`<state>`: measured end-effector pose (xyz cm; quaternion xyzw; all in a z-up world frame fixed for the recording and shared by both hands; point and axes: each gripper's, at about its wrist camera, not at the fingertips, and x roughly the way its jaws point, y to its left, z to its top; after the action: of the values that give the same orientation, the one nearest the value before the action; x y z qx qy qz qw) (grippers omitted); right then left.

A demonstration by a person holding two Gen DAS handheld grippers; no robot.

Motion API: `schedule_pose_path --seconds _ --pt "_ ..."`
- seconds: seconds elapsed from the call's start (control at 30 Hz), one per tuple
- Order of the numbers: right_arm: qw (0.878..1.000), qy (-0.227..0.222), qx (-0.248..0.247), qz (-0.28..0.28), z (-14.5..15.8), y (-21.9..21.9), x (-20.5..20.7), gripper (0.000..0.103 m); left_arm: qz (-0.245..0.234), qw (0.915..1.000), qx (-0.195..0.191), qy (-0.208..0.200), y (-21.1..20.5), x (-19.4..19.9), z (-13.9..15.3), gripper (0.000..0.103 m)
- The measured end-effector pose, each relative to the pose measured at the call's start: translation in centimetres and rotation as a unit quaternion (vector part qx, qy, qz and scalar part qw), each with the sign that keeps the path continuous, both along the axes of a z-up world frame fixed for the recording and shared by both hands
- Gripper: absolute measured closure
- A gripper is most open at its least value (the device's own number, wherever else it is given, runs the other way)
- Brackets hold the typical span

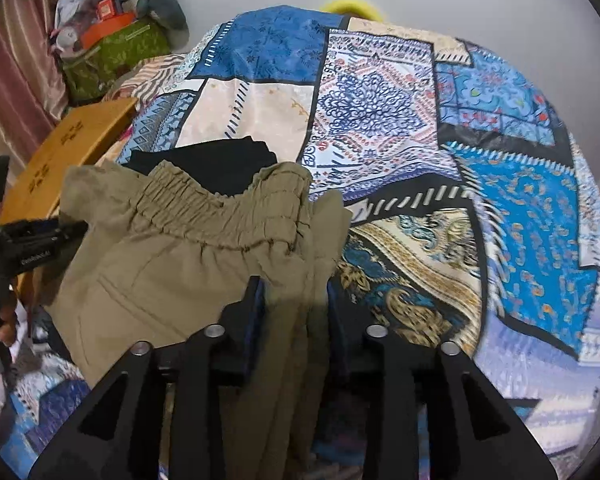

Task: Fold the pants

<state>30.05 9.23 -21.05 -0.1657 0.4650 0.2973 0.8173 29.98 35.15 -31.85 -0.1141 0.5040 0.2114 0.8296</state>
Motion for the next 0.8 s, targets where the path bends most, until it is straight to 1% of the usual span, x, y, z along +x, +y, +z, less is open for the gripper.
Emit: schedule_pose_path --seconds 0.03,0.1,0.17,0.2,0.27,0.33,0.4,0.43,0.5,0.53,0.57,0.6,0.63,0.7,0.73,0.8 --pt "1.0 -0.005 0.004 0.0 0.6 -0.5 -0.7 0.06 -0.001 1.0 -0.003 0.002 -0.1 -0.5 0.2 0.047" --pt "1.0 -0.013 0.013 0.002 1.6 -1.0 -1.3 0.057 -0.001 1.0 -0.001 0.0 -0.4 -1.6 1.2 0.047" --pt "0.999 -0.022 0.027 0.006 3.0 -1.8 -2.2 0.057 -0.005 0.9998 0.004 -0.02 -1.0 -3.1 3.2 0.047" --pt "0.999 -0.027 0.031 0.007 3.6 -2.0 -2.5 0.057 -0.007 0.9995 0.004 -0.031 -1.4 -3.8 4.3 0.047" --pt "0.997 -0.054 0.047 0.01 5.9 -2.9 -4.1 0.057 -0.014 0.9978 0.011 -0.064 -2.4 -5.7 7.5 0.047" --pt "0.995 -0.071 0.07 0.012 8.1 -3.8 -5.4 0.057 -0.024 0.9952 0.026 -0.091 -3.7 -7.0 10.5 0.047" --pt "0.991 -0.085 0.099 0.009 10.3 -4.7 -6.7 0.057 -0.04 0.9901 0.049 -0.125 -5.6 -8.8 14.3 0.047" --pt "0.988 -0.095 0.122 0.009 11.9 -5.4 -7.8 0.057 -0.049 0.9874 0.056 -0.139 -6.4 -9.4 15.6 0.046" --pt "0.983 -0.113 0.148 0.011 13.9 -6.1 -9.3 0.057 -0.071 0.9796 0.075 -0.172 -8.7 -11.5 19.0 0.041" --pt "0.979 -0.126 0.159 0.013 15.2 -6.5 -10.4 0.057 -0.077 0.9762 0.084 -0.185 -9.5 -12.3 20.1 0.039" --pt "0.975 -0.14 0.171 0.015 16.5 -7.0 -11.6 0.057 -0.084 0.9722 0.093 -0.198 -10.5 -13.2 21.4 0.039" --pt "0.972 -0.149 0.181 0.021 17.2 -7.2 -12.4 0.057 -0.089 0.9677 0.102 -0.213 -11.6 -14.4 22.9 0.039" --pt "0.967 -0.162 0.197 0.024 18.6 -7.8 -13.8 0.057 -0.092 0.9645 0.106 -0.224 -12.3 -15.2 23.9 0.039" --pt "0.958 -0.177 0.222 0.029 20.2 -8.5 -15.7 0.057 -0.099 0.9566 0.107 -0.253 -13.8 -17.2 26.1 0.039" --pt "0.952 -0.187 0.241 0.034 21.4 -9.1 -17.2 0.057 -0.1 0.952 0.105 -0.27 -14.6 -18.4 27.3 0.039" --pt "0.943 -0.2 0.261 0.04 22.7 -9.8 -19.1 0.057 -0.102 0.9433 0.105 -0.298 -15.9 -20.6 29.2 0.039"
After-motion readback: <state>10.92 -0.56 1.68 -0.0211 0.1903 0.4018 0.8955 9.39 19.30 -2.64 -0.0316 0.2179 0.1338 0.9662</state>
